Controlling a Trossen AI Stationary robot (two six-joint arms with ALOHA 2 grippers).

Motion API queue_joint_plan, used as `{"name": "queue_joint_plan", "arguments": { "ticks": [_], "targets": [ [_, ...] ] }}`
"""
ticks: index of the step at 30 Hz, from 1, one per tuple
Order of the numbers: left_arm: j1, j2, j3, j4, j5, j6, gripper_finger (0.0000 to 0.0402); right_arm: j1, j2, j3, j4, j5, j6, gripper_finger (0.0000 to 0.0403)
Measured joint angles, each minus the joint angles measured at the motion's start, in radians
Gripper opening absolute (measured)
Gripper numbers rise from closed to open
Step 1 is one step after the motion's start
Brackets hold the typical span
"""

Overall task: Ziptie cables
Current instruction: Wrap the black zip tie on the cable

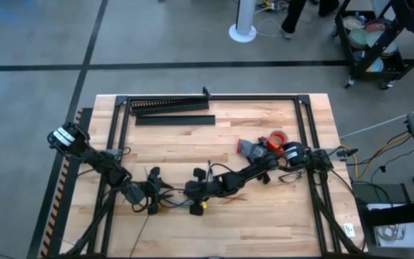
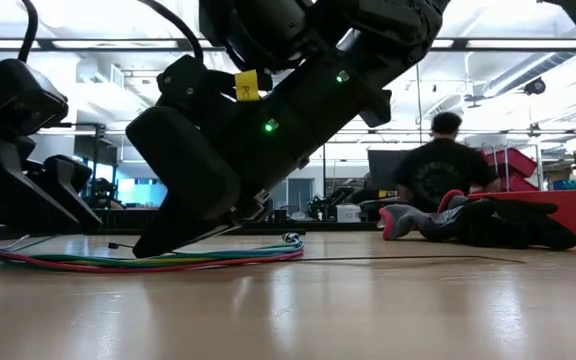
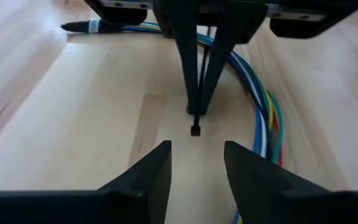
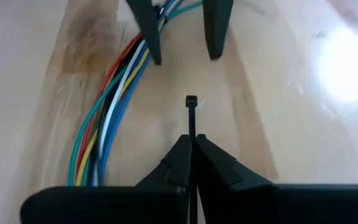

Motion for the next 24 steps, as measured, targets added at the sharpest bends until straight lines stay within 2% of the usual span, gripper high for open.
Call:
{"name": "queue_joint_plan", "arguments": {
  "ticks": [6, 11, 16, 21, 24],
  "targets": [
    [0.000, 0.000, -0.020, 0.057, 0.030, -0.009, 0.0150, 0.029, -0.003, -0.033, 0.118, 0.123, -0.001, 0.0001],
    [0.000, 0.020, -0.028, 0.163, 0.018, 0.053, 0.0145, 0.043, -0.004, -0.065, 0.259, 0.133, -0.001, 0.0001],
    [0.000, 0.074, -0.028, 0.252, -0.012, 0.068, 0.0131, 0.056, -0.005, -0.127, 0.428, 0.186, -0.023, 0.0000],
    [0.001, 0.181, -0.032, 0.491, -0.078, 0.133, 0.0116, 0.063, -0.005, -0.200, 0.607, 0.186, -0.040, 0.0000],
    [0.010, 0.253, -0.033, 0.615, -0.081, 0.163, 0.0109, 0.066, -0.005, -0.221, 0.676, 0.192, -0.067, 0.0000]
  ]
}}
